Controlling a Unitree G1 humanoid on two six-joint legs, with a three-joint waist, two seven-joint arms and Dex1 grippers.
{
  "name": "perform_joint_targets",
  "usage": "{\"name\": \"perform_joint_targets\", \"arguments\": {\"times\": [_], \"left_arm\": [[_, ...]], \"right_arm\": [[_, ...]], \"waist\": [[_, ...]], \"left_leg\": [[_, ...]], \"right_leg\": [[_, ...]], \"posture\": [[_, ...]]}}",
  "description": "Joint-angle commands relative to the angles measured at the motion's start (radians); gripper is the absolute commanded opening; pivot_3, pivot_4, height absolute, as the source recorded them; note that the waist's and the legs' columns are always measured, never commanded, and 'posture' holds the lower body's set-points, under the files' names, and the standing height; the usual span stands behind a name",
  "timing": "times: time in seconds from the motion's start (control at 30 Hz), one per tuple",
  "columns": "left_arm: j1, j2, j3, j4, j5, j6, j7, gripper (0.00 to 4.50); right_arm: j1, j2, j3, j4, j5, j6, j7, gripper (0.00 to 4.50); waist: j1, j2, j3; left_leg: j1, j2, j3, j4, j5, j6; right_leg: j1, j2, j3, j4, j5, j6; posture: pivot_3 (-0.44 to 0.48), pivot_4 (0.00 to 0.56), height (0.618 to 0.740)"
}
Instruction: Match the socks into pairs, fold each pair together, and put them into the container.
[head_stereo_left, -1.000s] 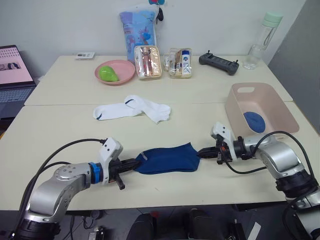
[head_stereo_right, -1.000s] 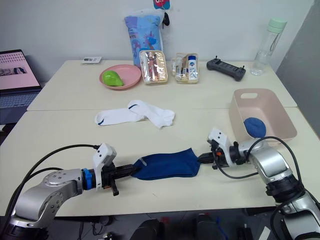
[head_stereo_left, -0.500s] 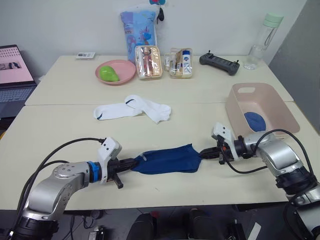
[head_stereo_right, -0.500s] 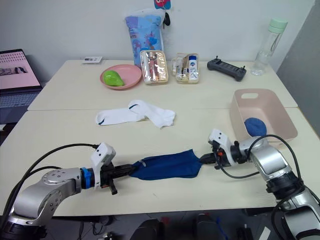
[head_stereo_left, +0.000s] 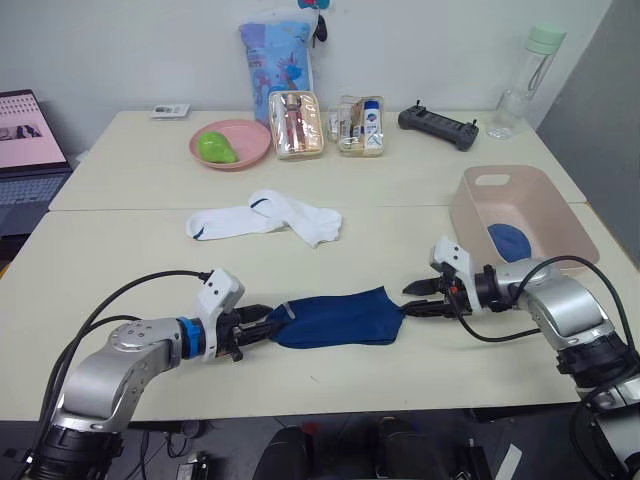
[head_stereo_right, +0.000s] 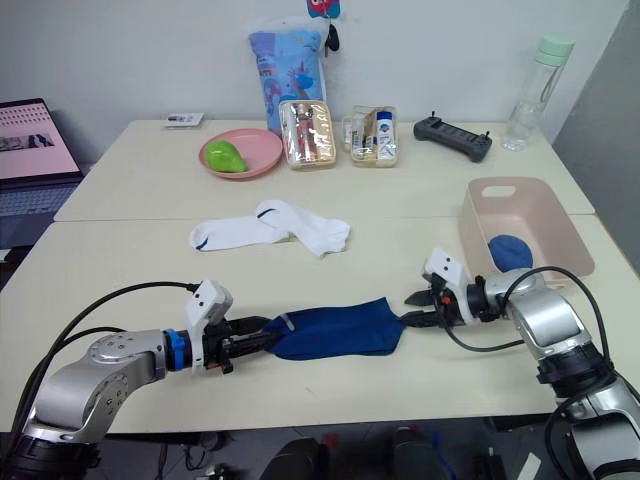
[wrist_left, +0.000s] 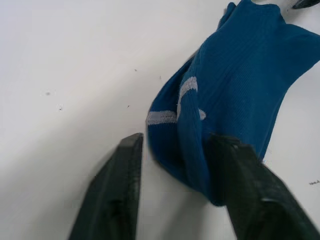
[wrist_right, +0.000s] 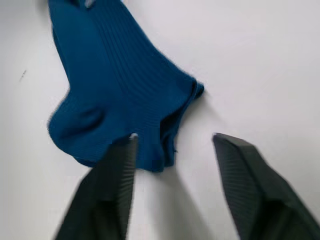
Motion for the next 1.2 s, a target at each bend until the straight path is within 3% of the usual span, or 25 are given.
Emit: {"name": "perform_joint_targets", "arguments": {"times": [0.03, 0.17, 0.47, 0.5, 0.67, 0.93, 1.1, 1.2], "left_arm": [[-0.015, 0.029, 0.063, -0.076, -0.029, -0.060, -0.042, 3.15], [-0.093, -0.038, 0.000, -0.074, 0.044, -0.178, -0.006, 3.15], [-0.119, -0.105, -0.227, 0.069, 0.276, -0.368, 0.021, 0.19], [-0.108, -0.099, -0.233, 0.098, 0.294, -0.384, 0.020, 0.01], [-0.067, -0.083, -0.223, 0.170, 0.314, -0.429, -0.001, 0.01], [-0.033, -0.097, -0.159, 0.115, 0.199, -0.359, -0.026, 0.01], [-0.009, -0.093, -0.122, 0.023, 0.139, -0.303, -0.026, 0.01], [0.038, -0.098, -0.087, -0.052, 0.120, -0.311, -0.007, 0.00]], "right_arm": [[-0.029, 0.007, -0.064, -0.102, 0.082, -0.011, 0.034, 3.45], [-0.030, 0.123, -0.019, -0.129, 0.044, -0.107, -0.045, 3.45], [0.060, 0.211, 0.129, -0.023, -0.139, -0.360, -0.100, 0.18], [0.073, 0.196, 0.138, -0.006, -0.160, -0.385, -0.094, 0.02], [0.118, 0.136, 0.133, 0.034, -0.185, -0.434, -0.054, 0.02], [0.208, 0.030, 0.100, -0.062, -0.147, -0.424, 0.024, 0.02], [0.175, 0.062, -0.045, -0.164, 0.027, -0.214, -0.050, 0.02], [0.177, 0.062, -0.103, -0.190, 0.073, -0.107, -0.107, 0.59]], "waist": [[0.000, 0.000, 0.000], [0.001, 0.000, 0.000], [0.001, 0.000, 0.000], [0.001, 0.000, 0.000], [0.000, 0.000, -0.001], [0.000, 0.000, -0.002], [0.001, 0.000, -0.001], [0.001, 0.000, -0.001]], "left_leg": [[0.000, 0.000, 0.000, 0.000, 0.000, 0.000], [0.000, 0.000, 0.000, 0.000, 0.000, 0.000], [0.000, -0.001, 0.000, 0.000, 0.000, 0.000], [0.000, -0.001, 0.000, 0.000, 0.000, 0.000], [0.001, -0.001, 0.001, 0.000, 0.000, 0.000], [0.002, 0.000, 0.000, 0.000, 0.000, 0.000], [0.001, 0.000, 0.000, 0.000, 0.000, 0.000], [0.001, 0.000, 0.000, 0.000, 0.000, 0.000]], "right_leg": [[0.000, 0.000, 0.000, 0.000, 0.000, 0.000], [0.001, 0.000, -0.001, 0.000, 0.000, 0.000], [0.000, 0.000, 0.001, 0.000, 0.000, 0.000], [0.000, 0.000, 0.001, 0.000, 0.000, 0.000], [0.001, 0.000, 0.001, 0.000, 0.000, 0.000], [0.002, 0.000, 0.000, 0.000, 0.000, 0.000], [0.001, 0.000, 0.000, 0.000, 0.000, 0.000], [0.001, 0.000, 0.000, 0.000, 0.000, 0.000]], "posture": [[0.000, 0.150, 0.740], [0.000, 0.150, 0.740], [0.000, 0.150, 0.740], [0.000, 0.150, 0.740], [0.000, 0.150, 0.740], [0.000, 0.150, 0.740], [0.000, 0.150, 0.740], [0.000, 0.150, 0.740]]}}
